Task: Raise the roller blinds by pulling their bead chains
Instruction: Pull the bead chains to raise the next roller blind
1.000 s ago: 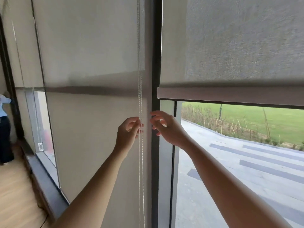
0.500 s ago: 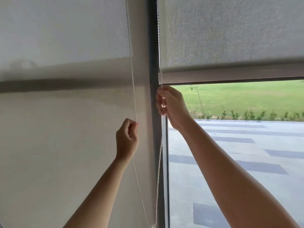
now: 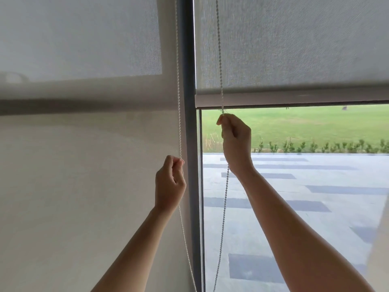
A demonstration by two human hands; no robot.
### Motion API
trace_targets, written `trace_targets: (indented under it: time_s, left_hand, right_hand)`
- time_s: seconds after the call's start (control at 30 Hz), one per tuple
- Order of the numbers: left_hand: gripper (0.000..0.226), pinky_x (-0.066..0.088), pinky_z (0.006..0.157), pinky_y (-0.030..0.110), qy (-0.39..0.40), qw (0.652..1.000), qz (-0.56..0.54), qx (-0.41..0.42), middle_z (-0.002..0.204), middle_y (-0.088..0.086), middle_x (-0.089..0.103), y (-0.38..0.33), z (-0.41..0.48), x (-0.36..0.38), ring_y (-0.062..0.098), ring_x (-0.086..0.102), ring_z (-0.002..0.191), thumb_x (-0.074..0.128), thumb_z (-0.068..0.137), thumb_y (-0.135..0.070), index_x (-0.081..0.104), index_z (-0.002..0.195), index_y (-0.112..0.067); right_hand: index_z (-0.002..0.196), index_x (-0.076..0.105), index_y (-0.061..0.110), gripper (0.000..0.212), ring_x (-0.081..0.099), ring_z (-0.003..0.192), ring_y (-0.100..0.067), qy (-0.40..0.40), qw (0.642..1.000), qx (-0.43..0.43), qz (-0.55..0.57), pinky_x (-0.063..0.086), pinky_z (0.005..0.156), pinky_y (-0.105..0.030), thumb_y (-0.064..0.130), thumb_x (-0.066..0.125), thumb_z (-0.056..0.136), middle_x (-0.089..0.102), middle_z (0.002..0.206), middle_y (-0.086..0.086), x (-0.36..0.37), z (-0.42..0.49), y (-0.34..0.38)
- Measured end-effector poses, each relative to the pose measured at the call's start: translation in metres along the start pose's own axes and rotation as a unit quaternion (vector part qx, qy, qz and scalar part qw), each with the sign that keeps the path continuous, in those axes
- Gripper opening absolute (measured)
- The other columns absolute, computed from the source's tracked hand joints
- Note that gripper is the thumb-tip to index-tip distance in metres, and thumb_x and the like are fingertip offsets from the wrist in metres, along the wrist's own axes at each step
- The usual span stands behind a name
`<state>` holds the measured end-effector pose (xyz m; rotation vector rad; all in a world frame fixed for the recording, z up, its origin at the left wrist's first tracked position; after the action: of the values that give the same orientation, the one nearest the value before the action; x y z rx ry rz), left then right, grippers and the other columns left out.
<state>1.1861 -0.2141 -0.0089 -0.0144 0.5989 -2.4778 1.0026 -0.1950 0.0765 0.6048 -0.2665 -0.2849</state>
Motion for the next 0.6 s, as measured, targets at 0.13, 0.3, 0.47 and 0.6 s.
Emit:
trace_targets:
  time_s: [0.13,0.3,0.47,0.6]
  left_hand:
    - [0.012,0.039,0.049,0.006,-0.037,0.998,-0.02,-0.04,0.063,-0.005,0.055,-0.01,0.016,-0.005,0.004,0.052,0.051,0.049,0.096,-0.006,0.058,0.089,-0.005]
    - [0.015,0.057,0.07,0.034,-0.013,0.995,-0.012,-0.103,0.087,0.009,0.066,-0.031,0.028,0.001,0.019,0.062,0.074,0.051,0.096,-0.008,0.059,0.106,-0.002]
    - [0.044,0.045,0.097,0.048,-0.107,0.994,0.025,-0.012,0.126,0.023,0.052,-0.09,0.044,-0.011,0.033,0.053,0.112,0.06,0.09,-0.01,0.046,0.13,0.003]
    - [0.023,0.048,0.077,0.022,-0.147,0.984,-0.038,0.097,0.101,0.014,0.063,-0.136,0.055,-0.02,0.018,0.058,0.087,0.059,0.089,-0.003,0.059,0.111,0.0]
  right_hand:
    - [0.08,0.062,0.007,0.025,0.023,0.045,-0.013,0.002,0.995,0.033,0.089,0.019,0.048,-0.027,0.006,0.045,0.099,0.036,0.049,0.009,-0.014,-0.033,-0.001]
    - [0.077,0.059,0.009,0.029,0.021,0.036,-0.002,0.029,0.969,0.099,0.226,0.018,0.038,-0.013,0.004,0.042,0.1,0.03,0.044,0.013,-0.013,-0.068,0.01]
    - [0.069,0.057,0.015,0.028,0.016,0.038,-0.004,0.048,0.94,0.198,0.274,0.015,0.038,-0.014,0.016,0.05,0.095,0.024,0.045,0.01,-0.005,-0.131,-0.019]
    - [0.068,0.057,0.012,0.023,0.015,0.039,-0.005,0.062,0.93,0.258,0.254,0.012,0.038,-0.016,0.028,0.055,0.084,0.021,0.047,0.006,-0.009,-0.176,-0.041]
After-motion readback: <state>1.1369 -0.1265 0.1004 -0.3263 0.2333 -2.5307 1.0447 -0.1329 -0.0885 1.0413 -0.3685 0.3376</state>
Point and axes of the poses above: each hand's wrist, its own z-axis towards the middle knuckle, its own x-axis out of the palm, y = z × x, the point moved 6 cm from there along z, towards the middle knuckle
